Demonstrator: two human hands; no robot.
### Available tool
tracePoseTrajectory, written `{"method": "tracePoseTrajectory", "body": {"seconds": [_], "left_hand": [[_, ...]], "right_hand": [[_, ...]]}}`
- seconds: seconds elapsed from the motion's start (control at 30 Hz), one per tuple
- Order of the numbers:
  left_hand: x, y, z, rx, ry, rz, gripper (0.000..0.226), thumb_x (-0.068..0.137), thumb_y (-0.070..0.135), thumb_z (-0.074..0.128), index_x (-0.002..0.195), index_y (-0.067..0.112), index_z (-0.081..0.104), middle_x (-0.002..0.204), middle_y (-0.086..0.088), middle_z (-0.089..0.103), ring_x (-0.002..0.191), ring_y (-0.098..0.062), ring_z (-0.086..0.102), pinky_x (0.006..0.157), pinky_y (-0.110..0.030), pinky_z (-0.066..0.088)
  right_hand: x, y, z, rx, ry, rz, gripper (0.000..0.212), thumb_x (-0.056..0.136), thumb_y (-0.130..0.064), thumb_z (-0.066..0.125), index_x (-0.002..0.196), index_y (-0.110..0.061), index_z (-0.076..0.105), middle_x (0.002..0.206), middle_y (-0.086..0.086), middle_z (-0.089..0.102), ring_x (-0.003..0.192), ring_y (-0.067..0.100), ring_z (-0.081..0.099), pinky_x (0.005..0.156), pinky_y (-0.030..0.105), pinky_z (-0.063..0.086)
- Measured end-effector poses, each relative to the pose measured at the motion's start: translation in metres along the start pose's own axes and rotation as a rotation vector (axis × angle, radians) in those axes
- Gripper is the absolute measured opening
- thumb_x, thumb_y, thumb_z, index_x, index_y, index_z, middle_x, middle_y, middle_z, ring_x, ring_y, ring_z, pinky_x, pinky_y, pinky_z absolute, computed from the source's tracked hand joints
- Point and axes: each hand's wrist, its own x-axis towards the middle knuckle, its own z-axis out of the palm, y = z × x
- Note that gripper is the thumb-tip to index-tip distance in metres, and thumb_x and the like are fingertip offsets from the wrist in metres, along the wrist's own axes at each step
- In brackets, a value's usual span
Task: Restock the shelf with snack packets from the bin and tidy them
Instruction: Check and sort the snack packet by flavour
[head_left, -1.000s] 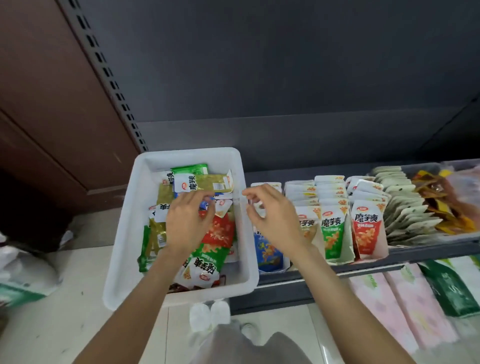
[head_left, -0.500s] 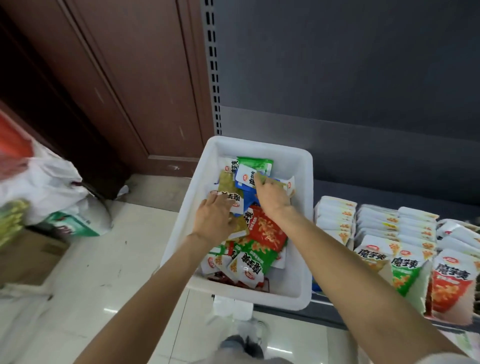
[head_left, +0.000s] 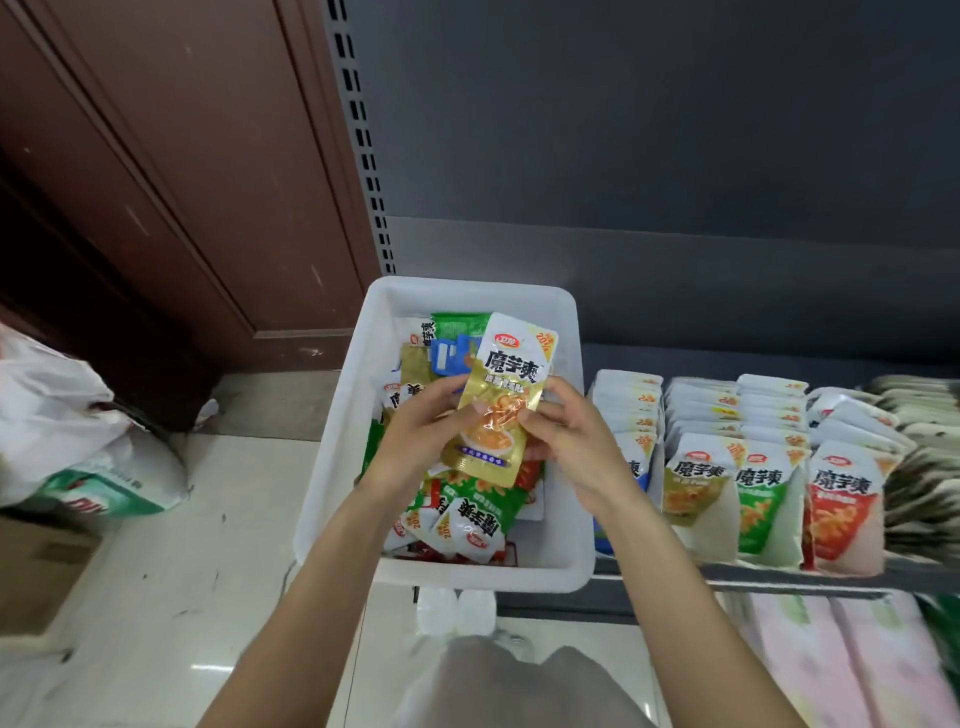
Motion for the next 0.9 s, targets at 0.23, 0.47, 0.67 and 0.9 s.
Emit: {"method": "tracePoseTrajectory", "body": {"seconds": [0.23,0.47,0.67,0.9], "left_hand": [[-0.013,0.007,0.021,0.202,-0.077,0.133,0.031,0.08,0.009,0.071,0.108,0.021,0.066,0.088,0.0,0.071,0.081,-0.018,0.07,0.069,-0.03,0.056],[-0.02,0.001,0.081,0.489,-0.322,0.365,0.024,0.074,0.018,0.078,0.089,0.034,0.068,0.075,0.02,0.066,0.07,0.0,0.063,0.069,-0.014,0.05],[-0.003,-0.023,0.129,0.833,-0.311,0.533,0.015,0.086,0.03,0.066,0.1,0.028,0.068,0.084,0.018,0.066,0.068,0.001,0.061,0.068,-0.025,0.053],[0.012,-0.039,0.154,0.683,-0.367,0.481,0.033,0.087,0.026,0.065,0.12,0.024,0.058,0.108,0.01,0.062,0.093,0.0,0.057,0.075,-0.012,0.049]], "right_hand": [[-0.036,-0.016,-0.024,0.11,0.166,-0.095,0.029,0.089,-0.009,0.062,0.117,-0.014,0.054,0.093,0.002,0.073,0.082,0.013,0.069,0.063,0.021,0.052],[-0.103,-0.022,-0.094,-0.043,0.426,-0.326,0.03,0.084,-0.002,0.065,0.102,-0.025,0.055,0.087,-0.009,0.073,0.069,0.005,0.065,0.053,0.017,0.046],[-0.136,-0.009,-0.151,-0.062,0.721,-0.425,0.031,0.086,0.003,0.061,0.1,-0.025,0.063,0.093,-0.016,0.072,0.088,0.006,0.065,0.071,0.019,0.052],[-0.099,0.02,-0.171,-0.518,0.583,-0.263,0.021,0.086,-0.015,0.066,0.106,-0.022,0.061,0.103,-0.007,0.07,0.1,0.017,0.066,0.088,0.041,0.052]]}}
